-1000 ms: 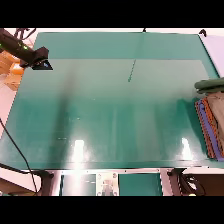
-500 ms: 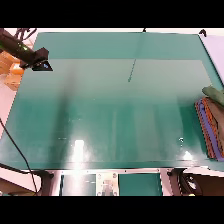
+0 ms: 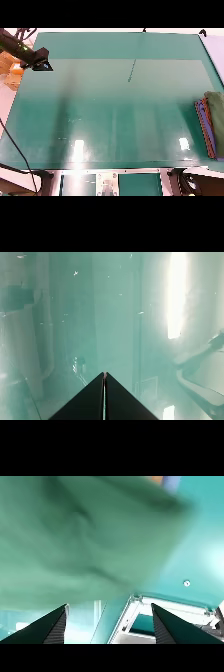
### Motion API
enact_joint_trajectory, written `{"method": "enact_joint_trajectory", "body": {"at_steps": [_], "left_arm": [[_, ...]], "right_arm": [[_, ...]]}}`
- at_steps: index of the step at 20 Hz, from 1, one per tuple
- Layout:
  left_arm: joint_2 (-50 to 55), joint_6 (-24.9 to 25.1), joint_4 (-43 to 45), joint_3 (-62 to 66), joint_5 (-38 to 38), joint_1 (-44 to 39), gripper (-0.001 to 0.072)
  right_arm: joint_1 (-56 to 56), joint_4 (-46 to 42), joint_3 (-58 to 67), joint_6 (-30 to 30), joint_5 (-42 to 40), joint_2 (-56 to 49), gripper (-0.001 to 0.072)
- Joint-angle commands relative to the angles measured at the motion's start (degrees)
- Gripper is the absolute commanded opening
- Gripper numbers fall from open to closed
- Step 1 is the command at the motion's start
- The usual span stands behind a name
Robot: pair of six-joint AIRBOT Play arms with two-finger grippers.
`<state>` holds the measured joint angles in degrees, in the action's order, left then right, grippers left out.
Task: Fold the shirts.
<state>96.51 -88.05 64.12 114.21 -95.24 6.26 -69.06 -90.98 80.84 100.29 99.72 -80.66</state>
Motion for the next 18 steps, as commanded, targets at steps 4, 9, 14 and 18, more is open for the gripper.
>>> {"method": "enact_joint_trajectory", "body": {"at_steps": [4, 9, 14, 18], "left_arm": [[0.00, 0.04, 0.00, 0.04, 0.83, 0.02, 0.0026], [-0.48, -0.04, -3.76, 0.00, 4.22, -0.48, 0.0025], [-10.51, 0.07, -2.16, -11.85, 5.49, -4.85, 0.0025], [-27.89, 0.04, -1.44, -36.68, 13.92, -8.37, 0.0025]], "right_arm": [[1.60, 8.07, 7.13, 1.92, -4.24, -0.35, 0.0474], [17.35, 30.93, 17.57, -5.35, -14.71, 0.00, 0.0016], [41.94, 28.85, 11.47, -12.94, -18.43, 4.46, 0.0014], [57.68, 26.21, -11.69, -14.69, -24.41, 15.91, 0.0014]]}}
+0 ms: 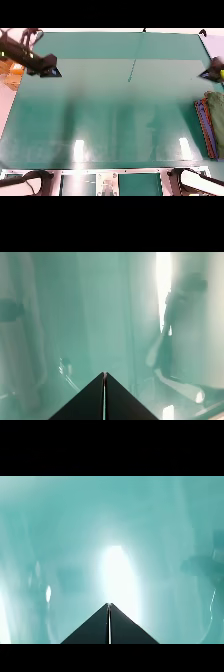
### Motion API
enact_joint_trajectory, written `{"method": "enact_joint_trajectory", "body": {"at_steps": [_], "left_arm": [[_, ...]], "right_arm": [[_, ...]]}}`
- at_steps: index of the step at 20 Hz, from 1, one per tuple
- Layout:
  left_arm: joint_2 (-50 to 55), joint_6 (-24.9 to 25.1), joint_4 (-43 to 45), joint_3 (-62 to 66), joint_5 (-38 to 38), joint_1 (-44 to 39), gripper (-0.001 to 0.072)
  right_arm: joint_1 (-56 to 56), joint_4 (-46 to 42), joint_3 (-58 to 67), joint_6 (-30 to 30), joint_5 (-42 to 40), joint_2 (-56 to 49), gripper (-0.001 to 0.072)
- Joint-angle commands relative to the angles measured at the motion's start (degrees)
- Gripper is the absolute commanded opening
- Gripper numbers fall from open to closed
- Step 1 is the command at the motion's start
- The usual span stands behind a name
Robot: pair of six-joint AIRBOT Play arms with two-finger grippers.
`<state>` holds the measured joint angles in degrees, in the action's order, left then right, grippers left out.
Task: Fold the shirts.
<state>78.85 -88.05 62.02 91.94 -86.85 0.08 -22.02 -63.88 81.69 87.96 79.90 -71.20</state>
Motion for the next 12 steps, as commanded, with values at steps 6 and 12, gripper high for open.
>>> {"method": "enact_joint_trajectory", "body": {"at_steps": [6, 12], "left_arm": [[-24.02, 0.02, 1.99, -32.94, 9.22, -2.58, 0.0026], [-24.02, -1.42, 1.79, -32.89, 5.18, -2.58, 0.0026]], "right_arm": [[23.50, 0.44, -34.88, -2.12, -16.94, 18.91, 0.0016], [25.51, 0.39, -34.91, -1.46, -13.25, 18.95, 0.0052]]}}
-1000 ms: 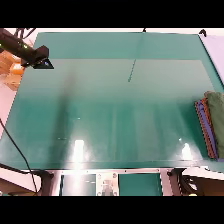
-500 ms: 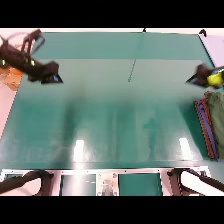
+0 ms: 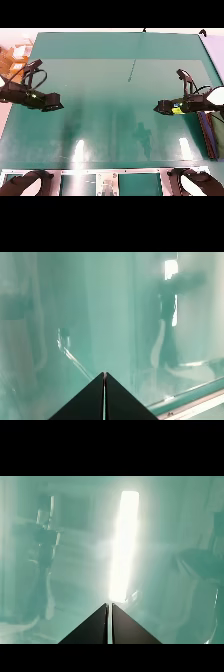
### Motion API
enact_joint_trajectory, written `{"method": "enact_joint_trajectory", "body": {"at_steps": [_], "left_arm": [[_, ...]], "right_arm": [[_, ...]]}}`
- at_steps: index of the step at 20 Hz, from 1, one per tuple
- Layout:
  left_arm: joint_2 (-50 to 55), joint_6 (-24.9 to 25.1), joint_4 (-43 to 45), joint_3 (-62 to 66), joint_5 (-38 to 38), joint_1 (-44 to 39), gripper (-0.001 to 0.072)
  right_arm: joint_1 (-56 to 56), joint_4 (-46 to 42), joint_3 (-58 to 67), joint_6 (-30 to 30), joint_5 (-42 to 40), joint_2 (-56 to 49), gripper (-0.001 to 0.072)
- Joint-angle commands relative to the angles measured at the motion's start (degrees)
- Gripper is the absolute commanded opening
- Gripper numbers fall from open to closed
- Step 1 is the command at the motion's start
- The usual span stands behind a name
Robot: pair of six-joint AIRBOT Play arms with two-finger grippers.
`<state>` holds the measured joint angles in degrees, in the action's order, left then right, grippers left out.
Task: Fold the shirts.
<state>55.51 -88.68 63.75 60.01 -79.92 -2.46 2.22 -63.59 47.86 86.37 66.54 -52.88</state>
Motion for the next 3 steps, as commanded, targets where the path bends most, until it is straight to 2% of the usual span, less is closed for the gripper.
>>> {"method": "enact_joint_trajectory", "body": {"at_steps": [1, 3], "left_arm": [[-0.66, -0.90, 0.07, -0.96, -1.53, -0.04, 0.0026], [-0.66, -0.90, 0.07, -0.96, -1.51, -0.04, 0.0026]], "right_arm": [[1.27, 0.11, -1.07, 0.13, 0.13, 0.63, 0.0052], [1.27, 0.13, -1.07, 0.13, 0.13, 0.63, 0.0052]]}}
